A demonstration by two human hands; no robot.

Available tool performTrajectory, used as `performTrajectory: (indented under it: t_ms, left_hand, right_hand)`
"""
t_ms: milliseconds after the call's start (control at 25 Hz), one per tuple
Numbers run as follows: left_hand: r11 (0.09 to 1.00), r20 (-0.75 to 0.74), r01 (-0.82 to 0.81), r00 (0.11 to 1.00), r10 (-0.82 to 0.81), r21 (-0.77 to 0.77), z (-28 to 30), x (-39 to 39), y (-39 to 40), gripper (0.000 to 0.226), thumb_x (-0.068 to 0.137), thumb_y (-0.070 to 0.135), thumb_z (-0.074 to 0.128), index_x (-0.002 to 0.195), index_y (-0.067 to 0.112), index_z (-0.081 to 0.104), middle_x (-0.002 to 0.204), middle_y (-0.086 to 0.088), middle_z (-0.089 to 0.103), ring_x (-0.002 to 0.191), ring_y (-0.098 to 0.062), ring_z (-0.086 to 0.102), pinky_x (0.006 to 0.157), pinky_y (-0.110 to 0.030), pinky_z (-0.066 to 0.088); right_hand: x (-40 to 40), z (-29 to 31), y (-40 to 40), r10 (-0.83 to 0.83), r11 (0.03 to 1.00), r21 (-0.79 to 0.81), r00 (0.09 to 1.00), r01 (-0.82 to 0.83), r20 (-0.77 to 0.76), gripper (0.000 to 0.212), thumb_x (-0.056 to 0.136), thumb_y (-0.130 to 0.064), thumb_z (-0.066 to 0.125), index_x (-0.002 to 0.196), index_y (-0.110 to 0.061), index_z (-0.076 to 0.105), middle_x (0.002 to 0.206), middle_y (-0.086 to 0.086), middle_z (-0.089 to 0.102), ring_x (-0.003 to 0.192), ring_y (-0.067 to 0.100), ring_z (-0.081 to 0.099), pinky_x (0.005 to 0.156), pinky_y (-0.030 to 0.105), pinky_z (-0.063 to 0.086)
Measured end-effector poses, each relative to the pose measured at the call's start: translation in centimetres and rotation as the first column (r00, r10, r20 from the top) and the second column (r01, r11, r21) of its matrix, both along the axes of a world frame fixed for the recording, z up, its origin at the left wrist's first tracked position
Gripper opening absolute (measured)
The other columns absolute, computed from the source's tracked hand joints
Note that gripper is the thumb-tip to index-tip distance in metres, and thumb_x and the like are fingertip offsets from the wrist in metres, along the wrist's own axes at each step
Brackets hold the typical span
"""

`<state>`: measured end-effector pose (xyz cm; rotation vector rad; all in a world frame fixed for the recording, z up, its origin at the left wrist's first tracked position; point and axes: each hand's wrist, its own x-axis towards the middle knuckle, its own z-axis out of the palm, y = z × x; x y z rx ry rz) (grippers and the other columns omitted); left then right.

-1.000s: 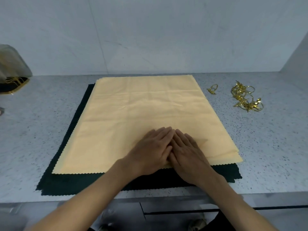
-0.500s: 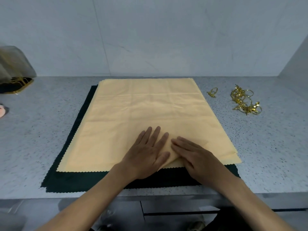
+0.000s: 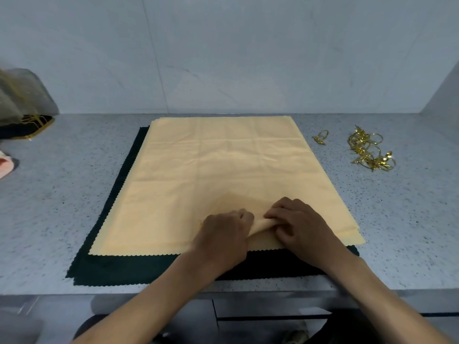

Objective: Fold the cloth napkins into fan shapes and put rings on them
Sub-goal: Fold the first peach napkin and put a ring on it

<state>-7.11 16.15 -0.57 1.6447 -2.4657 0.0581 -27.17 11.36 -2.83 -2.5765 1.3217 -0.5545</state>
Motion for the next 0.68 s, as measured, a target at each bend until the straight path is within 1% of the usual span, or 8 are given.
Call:
performTrajectory:
  t_ms: [120, 200, 240, 320, 400, 520, 640, 680]
  left_hand:
    - [0.982, -0.245, -0.086, 0.961, 0.127, 0.169, 1.2, 1.7, -1.7, 0.009, 0.087, 0.027, 0.06, 0.093, 0.024, 0.065, 0.084, 0.005, 0.068, 0.076, -0.017, 0.061, 0.066, -0.032, 0.046]
    - [0.913, -0.475, -0.151, 0.815, 0.332, 0.379, 1.4, 2.7, -3.7, 0.026, 0.082, 0.027, 0.072, 0.064, 0.016, 0.058, 0.061, 0.006, 0.057, 0.058, -0.013, 0.052, 0.058, -0.029, 0.04]
    - [0.868, -0.551, -0.153, 0.717, 0.427, 0.473, 1.3, 3.1, -4.5, 0.031, 0.079, 0.025, 0.076, 0.059, 0.012, 0.056, 0.057, 0.005, 0.052, 0.054, -0.012, 0.049, 0.055, -0.028, 0.038]
    - [0.799, -0.6, -0.13, 0.594, 0.537, 0.587, 1.3, 3.3, -5.8, 0.022, 0.08, 0.021, 0.077, 0.067, 0.007, 0.065, 0.059, 0.003, 0.055, 0.053, -0.011, 0.05, 0.053, -0.023, 0.038]
    - [0.784, -0.583, -0.131, 0.597, 0.552, 0.607, 1.0, 3.5, -6.6, 0.017, 0.083, 0.021, 0.074, 0.074, 0.007, 0.069, 0.064, 0.002, 0.06, 0.058, -0.014, 0.054, 0.056, -0.024, 0.039]
    - [0.831, -0.576, -0.182, 0.642, 0.506, 0.526, 0.4, 3.6, -7.1, 0.014, 0.081, 0.024, 0.073, 0.085, 0.017, 0.062, 0.079, 0.001, 0.066, 0.071, -0.02, 0.06, 0.065, -0.031, 0.044]
    - [0.874, -0.519, -0.231, 0.729, 0.446, 0.428, 0.0, 3.1, -6.7, 0.04, 0.078, 0.028, 0.071, 0.113, 0.03, 0.051, 0.087, 0.006, 0.057, 0.082, -0.018, 0.055, 0.07, -0.031, 0.041]
    - [0.914, -0.482, -0.243, 0.789, 0.382, 0.326, -0.1, 3.0, -6.5, 0.049, 0.078, 0.028, 0.069, 0.122, 0.035, 0.049, 0.092, 0.007, 0.054, 0.089, -0.017, 0.052, 0.075, -0.031, 0.041]
  right_hand:
    - [-0.6, 0.7, -0.5, -0.014, 0.999, 0.05, 0.997, 0.01, 0.075, 0.034, 0.083, -0.018, 0.05, 0.108, -0.023, 0.072, 0.103, -0.014, 0.064, 0.094, 0.01, 0.053, 0.079, 0.022, 0.041]
    - [-1.4, 1.7, -1.4, -0.048, 0.987, 0.157, 0.98, 0.017, 0.195, 0.027, 0.09, -0.012, 0.06, 0.11, -0.024, 0.074, 0.101, -0.024, 0.064, 0.091, -0.005, 0.057, 0.078, 0.008, 0.039]
    - [-1.6, 2.1, -1.9, -0.07, 0.976, 0.216, 0.968, 0.017, 0.242, 0.025, 0.09, -0.011, 0.065, 0.108, -0.025, 0.074, 0.097, -0.027, 0.064, 0.086, -0.011, 0.056, 0.075, 0.005, 0.038]
    - [-1.9, 2.0, -2.6, -0.132, 0.962, 0.27, 0.937, 0.042, 0.325, 0.016, 0.089, -0.012, 0.07, 0.096, -0.026, 0.072, 0.079, -0.025, 0.063, 0.071, -0.008, 0.054, 0.066, 0.007, 0.038]
    - [-1.6, 1.6, -3.0, -0.199, 0.954, 0.285, 0.899, 0.088, 0.39, 0.011, 0.087, -0.014, 0.072, 0.087, -0.024, 0.068, 0.071, -0.019, 0.06, 0.063, -0.001, 0.05, 0.06, 0.01, 0.038]
    - [-1.3, 1.0, -3.4, -0.203, 0.966, 0.229, 0.895, 0.117, 0.398, 0.011, 0.086, -0.015, 0.073, 0.081, -0.023, 0.07, 0.071, -0.016, 0.062, 0.065, 0.003, 0.052, 0.061, 0.014, 0.038]
    - [-1.3, 0.3, -3.4, -0.19, 0.981, 0.091, 0.948, 0.172, 0.254, 0.007, 0.09, -0.022, 0.07, 0.089, -0.024, 0.076, 0.082, -0.018, 0.068, 0.082, 0.007, 0.056, 0.072, 0.027, 0.043]
    - [-1.4, -0.1, -3.2, -0.187, 0.982, 0.01, 0.964, 0.189, 0.19, 0.009, 0.092, -0.025, 0.068, 0.094, -0.025, 0.077, 0.087, -0.015, 0.071, 0.088, 0.011, 0.058, 0.075, 0.03, 0.045]
